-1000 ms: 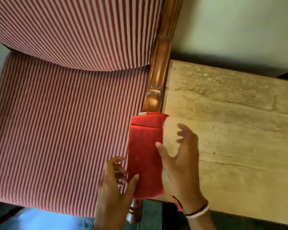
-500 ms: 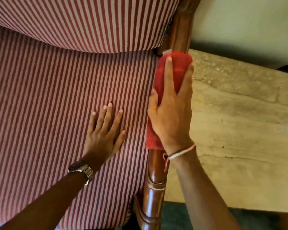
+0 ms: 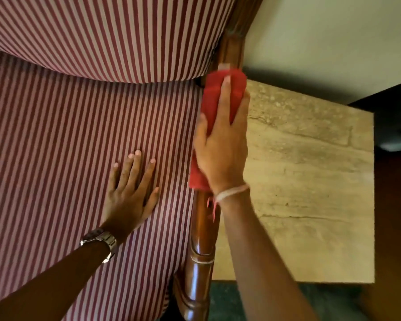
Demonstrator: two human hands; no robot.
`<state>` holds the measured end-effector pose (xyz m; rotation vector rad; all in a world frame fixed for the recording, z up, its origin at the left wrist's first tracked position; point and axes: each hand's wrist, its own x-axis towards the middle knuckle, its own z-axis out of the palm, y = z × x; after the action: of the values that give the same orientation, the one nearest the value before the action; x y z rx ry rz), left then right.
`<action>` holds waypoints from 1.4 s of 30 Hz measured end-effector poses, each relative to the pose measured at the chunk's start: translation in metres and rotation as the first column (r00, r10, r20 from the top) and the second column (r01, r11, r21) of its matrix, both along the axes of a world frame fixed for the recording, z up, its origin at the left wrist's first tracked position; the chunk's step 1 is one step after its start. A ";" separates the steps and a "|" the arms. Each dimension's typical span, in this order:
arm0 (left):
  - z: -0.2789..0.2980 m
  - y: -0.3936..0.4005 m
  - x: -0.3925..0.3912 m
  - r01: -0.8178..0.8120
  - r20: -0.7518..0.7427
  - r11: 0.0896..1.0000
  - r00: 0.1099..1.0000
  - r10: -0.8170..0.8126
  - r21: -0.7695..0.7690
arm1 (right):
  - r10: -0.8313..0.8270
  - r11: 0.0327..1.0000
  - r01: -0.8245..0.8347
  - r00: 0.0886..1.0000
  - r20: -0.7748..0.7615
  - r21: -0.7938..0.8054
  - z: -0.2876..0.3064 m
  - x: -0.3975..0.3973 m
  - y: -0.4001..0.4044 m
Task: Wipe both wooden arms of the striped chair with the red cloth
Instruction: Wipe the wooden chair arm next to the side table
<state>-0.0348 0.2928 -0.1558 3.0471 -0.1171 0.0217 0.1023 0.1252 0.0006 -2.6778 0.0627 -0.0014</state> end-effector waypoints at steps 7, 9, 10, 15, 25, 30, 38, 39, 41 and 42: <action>0.002 0.000 0.000 0.000 0.030 1.000 1.000 0.001 -0.015 | 0.027 0.996 -0.034 0.995 -0.097 -0.079 0.000 -0.141 -0.008; -0.003 0.000 0.000 -0.006 0.040 1.000 0.999 0.006 -0.015 | -0.010 0.992 -0.007 0.992 -0.126 -0.130 -0.002 -0.165 -0.007; -0.005 0.000 -0.001 -0.001 0.039 1.000 0.999 0.001 -0.011 | -0.010 0.990 -0.006 0.993 -0.117 -0.139 -0.004 -0.155 -0.006; -0.005 0.000 -0.002 -0.006 0.022 1.000 1.000 0.006 0.015 | 0.000 0.999 0.003 0.999 0.048 -0.051 -0.003 -0.002 0.003; 0.000 -0.003 -0.007 -0.023 0.057 1.000 0.998 0.023 -0.006 | 0.019 0.993 -0.030 0.995 -0.093 -0.112 0.004 -0.152 -0.007; -0.001 -0.001 -0.004 -0.021 0.030 1.000 0.999 0.021 -0.003 | 0.008 1.000 -0.007 0.995 0.102 -0.011 0.003 0.009 0.003; -0.003 0.000 -0.007 -0.024 0.021 1.000 1.000 0.024 -0.010 | 0.009 0.997 -0.010 1.000 -0.009 -0.078 0.001 -0.130 -0.005; -0.004 0.000 -0.007 -0.025 0.025 1.000 0.999 0.025 -0.007 | 0.009 0.997 -0.012 0.999 -0.035 -0.082 0.002 -0.162 -0.007; -0.006 0.001 -0.008 -0.028 0.027 1.000 0.999 0.029 -0.012 | 0.005 0.996 -0.011 0.997 -0.071 -0.085 0.000 -0.162 -0.006; -0.006 -0.001 -0.007 -0.025 0.029 0.999 0.999 0.026 -0.022 | 0.003 0.996 -0.007 0.999 -0.049 -0.084 -0.001 -0.135 -0.005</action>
<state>-0.0422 0.2920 -0.1615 3.0271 -0.0793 0.0684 -0.0327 0.1199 -0.0001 -2.7627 0.0731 0.0647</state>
